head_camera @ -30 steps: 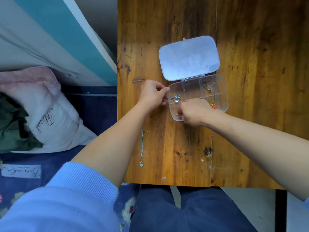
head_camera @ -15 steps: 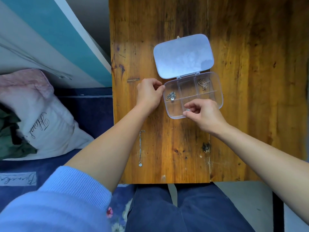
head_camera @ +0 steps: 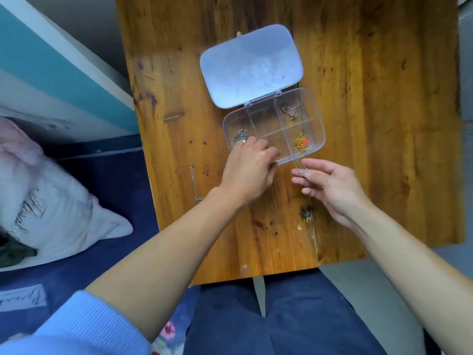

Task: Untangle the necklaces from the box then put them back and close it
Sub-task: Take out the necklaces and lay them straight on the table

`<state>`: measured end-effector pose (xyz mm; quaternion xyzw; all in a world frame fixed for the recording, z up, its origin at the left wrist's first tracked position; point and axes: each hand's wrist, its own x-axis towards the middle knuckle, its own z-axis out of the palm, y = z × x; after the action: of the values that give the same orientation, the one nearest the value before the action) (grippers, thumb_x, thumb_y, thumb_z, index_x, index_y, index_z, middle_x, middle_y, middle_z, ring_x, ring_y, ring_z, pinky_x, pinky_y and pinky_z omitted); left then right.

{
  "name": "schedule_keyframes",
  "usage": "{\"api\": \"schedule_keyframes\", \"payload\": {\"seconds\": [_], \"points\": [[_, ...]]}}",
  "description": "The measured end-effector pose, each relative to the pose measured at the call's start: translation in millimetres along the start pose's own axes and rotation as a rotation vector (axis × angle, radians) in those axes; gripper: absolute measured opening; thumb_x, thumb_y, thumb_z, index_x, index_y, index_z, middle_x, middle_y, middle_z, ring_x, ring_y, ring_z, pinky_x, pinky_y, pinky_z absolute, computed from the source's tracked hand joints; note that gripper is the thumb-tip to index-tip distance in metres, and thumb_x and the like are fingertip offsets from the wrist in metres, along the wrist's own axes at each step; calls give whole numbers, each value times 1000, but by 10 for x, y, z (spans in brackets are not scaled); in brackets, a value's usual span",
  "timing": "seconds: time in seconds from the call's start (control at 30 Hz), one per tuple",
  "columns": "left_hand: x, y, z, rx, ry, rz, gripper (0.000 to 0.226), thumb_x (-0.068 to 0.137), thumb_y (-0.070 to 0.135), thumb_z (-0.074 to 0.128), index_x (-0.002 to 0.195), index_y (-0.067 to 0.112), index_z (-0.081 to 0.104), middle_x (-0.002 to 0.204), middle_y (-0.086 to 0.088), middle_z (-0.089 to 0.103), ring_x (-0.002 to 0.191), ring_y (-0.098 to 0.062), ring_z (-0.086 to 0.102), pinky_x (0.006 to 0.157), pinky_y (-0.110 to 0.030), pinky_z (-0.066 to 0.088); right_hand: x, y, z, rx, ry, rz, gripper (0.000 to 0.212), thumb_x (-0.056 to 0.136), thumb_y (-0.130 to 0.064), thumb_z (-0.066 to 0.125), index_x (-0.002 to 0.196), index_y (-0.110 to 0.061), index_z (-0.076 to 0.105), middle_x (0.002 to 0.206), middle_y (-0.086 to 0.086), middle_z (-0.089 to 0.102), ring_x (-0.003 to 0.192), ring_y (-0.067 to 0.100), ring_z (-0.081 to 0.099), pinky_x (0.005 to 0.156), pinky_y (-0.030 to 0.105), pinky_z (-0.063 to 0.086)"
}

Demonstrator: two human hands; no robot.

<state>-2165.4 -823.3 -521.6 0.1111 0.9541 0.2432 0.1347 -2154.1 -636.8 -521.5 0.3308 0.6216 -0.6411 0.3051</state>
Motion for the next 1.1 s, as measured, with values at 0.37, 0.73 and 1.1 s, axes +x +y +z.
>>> {"api": "schedule_keyframes", "payload": {"seconds": [0.37, 0.73, 1.1], "points": [[301, 82, 64, -162, -245, -48, 26, 92, 33, 57, 113, 23, 70, 101, -4, 68, 102, -28, 61, 80, -39, 49, 96, 82, -105, -134, 129, -55, 11, 88, -5, 65, 97, -8, 73, 84, 8, 76, 71, 11, 69, 54, 16, 50], [212, 66, 134, -213, -109, -21, 20, 90, 31, 64, 102, 17, 73, 92, -3, 68, 90, -24, 63, 78, -42, 52, 142, 124, -288, -532, 348, -348, 14, 75, -16, 80, 77, -29, 74, 72, -16, 67, 65, -2, 58, 63, 11, 44], [-83, 431, 298, -128, -7, 146, 14, 89, 14, 58, 91, 5, 68, 89, -10, 67, 88, -32, 61, 64, -43, 52, 205, 436, -712, -431, 543, -214, 21, 79, -1, 68, 89, -19, 71, 76, -7, 63, 69, 14, 59, 68, 35, 56]]}}
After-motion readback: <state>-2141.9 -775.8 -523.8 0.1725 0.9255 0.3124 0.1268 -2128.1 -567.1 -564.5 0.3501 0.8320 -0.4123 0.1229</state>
